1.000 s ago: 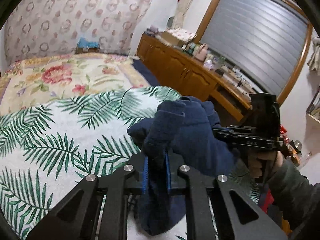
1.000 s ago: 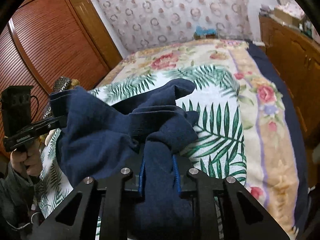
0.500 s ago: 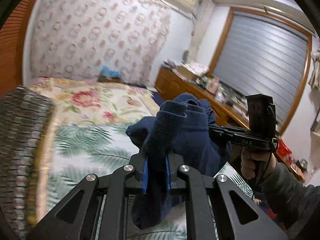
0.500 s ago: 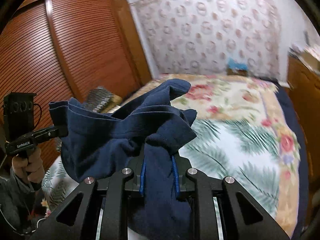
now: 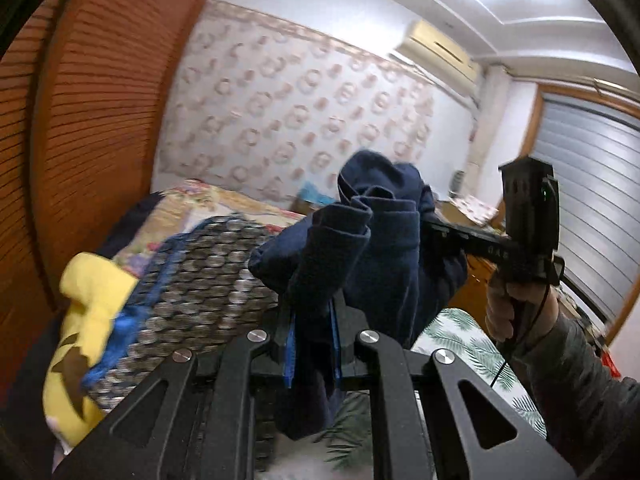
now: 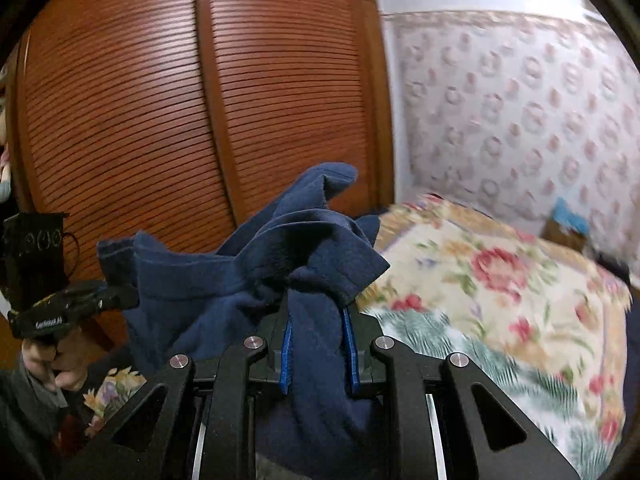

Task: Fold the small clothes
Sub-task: 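Carry the bundle with both tools onto the stack of folded clothes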

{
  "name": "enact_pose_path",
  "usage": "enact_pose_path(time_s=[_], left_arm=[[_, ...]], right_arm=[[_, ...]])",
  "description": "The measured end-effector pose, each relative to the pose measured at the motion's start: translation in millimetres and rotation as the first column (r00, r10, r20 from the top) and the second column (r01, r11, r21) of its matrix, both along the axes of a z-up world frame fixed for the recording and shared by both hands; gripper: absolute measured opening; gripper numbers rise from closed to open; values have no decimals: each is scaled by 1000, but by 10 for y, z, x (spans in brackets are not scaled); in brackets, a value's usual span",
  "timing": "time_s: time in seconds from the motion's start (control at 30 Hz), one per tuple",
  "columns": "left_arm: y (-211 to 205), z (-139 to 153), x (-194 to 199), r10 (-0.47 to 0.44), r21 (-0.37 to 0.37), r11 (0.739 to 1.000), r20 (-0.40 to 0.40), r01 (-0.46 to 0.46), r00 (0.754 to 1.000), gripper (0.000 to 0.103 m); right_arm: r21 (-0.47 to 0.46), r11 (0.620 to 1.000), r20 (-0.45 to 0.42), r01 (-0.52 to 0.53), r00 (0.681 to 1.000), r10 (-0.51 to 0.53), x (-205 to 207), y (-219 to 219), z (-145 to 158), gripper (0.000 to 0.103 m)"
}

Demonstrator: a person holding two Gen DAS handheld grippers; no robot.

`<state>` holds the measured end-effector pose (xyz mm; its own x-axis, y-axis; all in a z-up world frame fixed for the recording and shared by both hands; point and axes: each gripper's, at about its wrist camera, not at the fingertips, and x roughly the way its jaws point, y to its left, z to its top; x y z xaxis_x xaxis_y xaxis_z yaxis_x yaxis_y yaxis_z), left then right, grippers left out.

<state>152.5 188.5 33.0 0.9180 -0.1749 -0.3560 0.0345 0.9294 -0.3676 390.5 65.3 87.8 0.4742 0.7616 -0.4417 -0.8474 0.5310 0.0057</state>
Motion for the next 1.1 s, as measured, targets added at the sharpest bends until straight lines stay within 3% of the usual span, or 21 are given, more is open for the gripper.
enact_pose_path(time_s=[0.33,0.47,0.6,0.63,0.73,0.83,0.87,0.93,1.0,1.1], left_arm=[[404,-523,92,103,6,995,-117,-103,988,14],[474,-639,99,135,24,991,-152,-133,979,14],[501,-757,84,157,33,988,-202,-153,967,14],[506,-779,68,167,43,986,-216,-162,962,14],[462,-737,2,176,71,984,-204,-165,963,20],[435,-647,-83,187,90,981,-163,-174,969,33],[431,-605,-113,191,95,979,-142,-179,971,42],[415,-522,-153,209,115,974,-108,-196,972,52],[399,-448,-158,216,138,969,-78,-204,973,77],[329,-399,-40,194,180,967,-62,-181,979,85]], right_arm=[[-172,979,31,-113,992,120,854,1366,-300,20],[-192,972,11,-134,990,139,1194,1753,-402,21],[-176,975,21,-136,990,142,1447,2014,-447,20],[-170,977,17,-129,991,134,1445,1871,-472,22],[-162,982,15,-92,995,96,1334,1762,-570,37],[-142,989,53,-48,997,56,1235,1691,-535,55],[-127,992,66,-26,997,35,1234,1671,-499,61],[-94,996,97,5,995,4,1046,1478,-426,63],[-59,998,114,-2,993,9,968,1387,-355,63],[-35,998,120,-57,991,61,786,1264,-363,63]])
